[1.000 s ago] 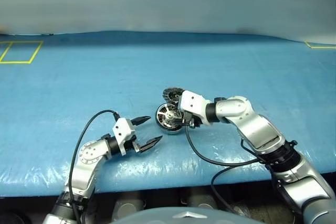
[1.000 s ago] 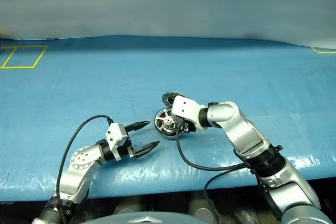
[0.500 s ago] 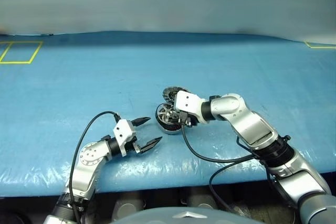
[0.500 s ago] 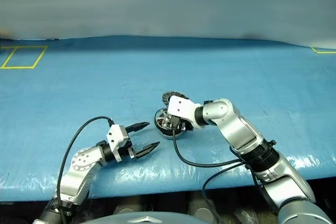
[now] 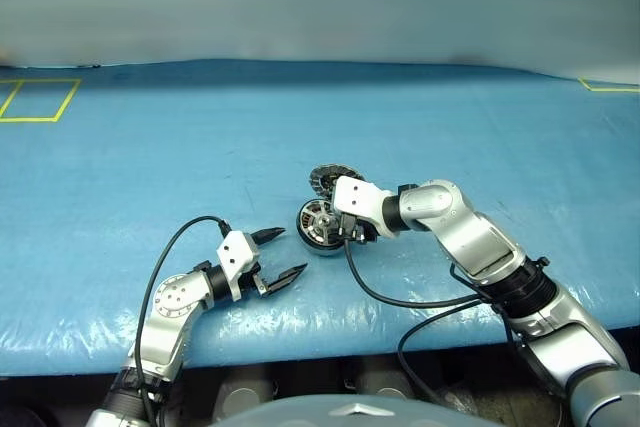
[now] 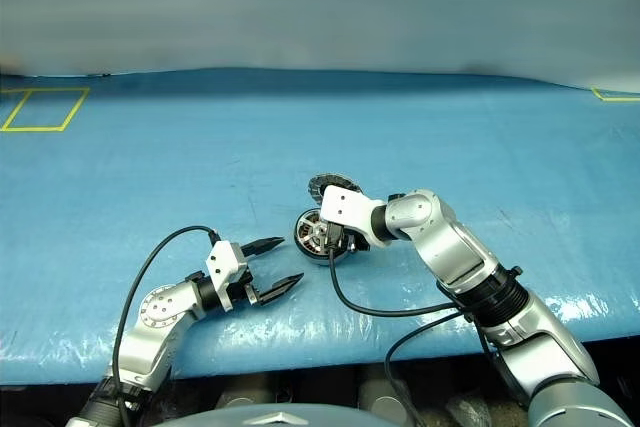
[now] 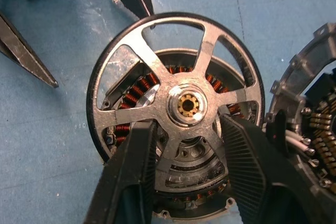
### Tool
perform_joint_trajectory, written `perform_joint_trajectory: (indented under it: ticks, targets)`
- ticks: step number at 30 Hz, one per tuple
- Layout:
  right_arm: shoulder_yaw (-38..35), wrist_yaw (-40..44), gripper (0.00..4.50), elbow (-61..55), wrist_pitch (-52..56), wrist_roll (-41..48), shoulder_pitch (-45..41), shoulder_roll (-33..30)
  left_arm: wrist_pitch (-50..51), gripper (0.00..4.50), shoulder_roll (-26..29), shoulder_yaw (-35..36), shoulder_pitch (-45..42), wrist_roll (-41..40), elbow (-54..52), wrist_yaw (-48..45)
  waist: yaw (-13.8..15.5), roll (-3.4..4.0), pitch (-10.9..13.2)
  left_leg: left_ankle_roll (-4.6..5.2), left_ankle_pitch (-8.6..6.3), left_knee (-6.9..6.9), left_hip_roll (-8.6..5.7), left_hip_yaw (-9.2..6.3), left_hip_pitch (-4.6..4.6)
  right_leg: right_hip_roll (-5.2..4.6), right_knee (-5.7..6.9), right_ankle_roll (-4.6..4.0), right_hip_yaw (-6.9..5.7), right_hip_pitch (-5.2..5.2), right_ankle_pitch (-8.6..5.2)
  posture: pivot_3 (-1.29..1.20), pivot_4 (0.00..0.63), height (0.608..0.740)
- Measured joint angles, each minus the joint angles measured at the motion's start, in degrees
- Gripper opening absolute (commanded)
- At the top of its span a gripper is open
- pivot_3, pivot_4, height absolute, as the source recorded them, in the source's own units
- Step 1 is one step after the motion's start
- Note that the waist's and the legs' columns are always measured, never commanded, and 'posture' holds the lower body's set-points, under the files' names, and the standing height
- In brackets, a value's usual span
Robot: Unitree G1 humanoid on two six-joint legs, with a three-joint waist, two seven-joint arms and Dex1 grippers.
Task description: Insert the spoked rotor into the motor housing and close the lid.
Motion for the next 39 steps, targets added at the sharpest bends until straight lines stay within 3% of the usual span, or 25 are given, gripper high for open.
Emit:
perform_joint_trajectory:
  ticks: [8,24,34,39]
  targets:
    - [-2.33,-0.89,0.1,-1.52,-0.51,-0.36,0.59,-0.02,-1.08,4.21,-0.32,0.0,-0.14,0.31,1.74,0.0,-0.11,-0.01,-0.03,-0.02,0.01,0.0,0.03,0.03,0.11,0.01,0.02,0.0,0.0,0.04,0.0,0.0,0.15,0.74]
    - [-10.16,-4.7,0.1,-10.92,2.94,3.46,11.62,-0.79,-1.74,4.21,-0.7,-0.22,-0.81,0.63,2.0,-0.03,0.03,-0.03,-0.04,0.01,-0.01,-0.02,0.0,-0.01,0.0,-0.03,-0.01,-0.02,-0.01,0.0,-0.02,0.0,0.15,0.74]
    - [-8.76,-11.74,0.1,-13.84,-0.07,-0.47,13.72,-0.4,-1.01,4.21,-0.73,-0.94,-1.61,0.88,2.0,-1.04,0.04,-0.02,-0.03,0.0,-0.01,-0.01,-0.01,0.0,-0.04,-0.02,-0.01,-0.01,0.0,-0.04,-0.02,0.0,0.15,0.74]
    - [-6.44,-12.45,0.1,-17.4,-3.15,-3.9,15.68,-3.42,-1.01,4.21,-0.98,-0.95,-1.73,0.92,2.19,-1.15,0.1,-0.02,-0.02,0.0,-0.01,-0.01,-0.02,0.0,-0.05,-0.03,-0.03,0.02,0.0,-0.03,-0.03,0.0,0.15,0.74]
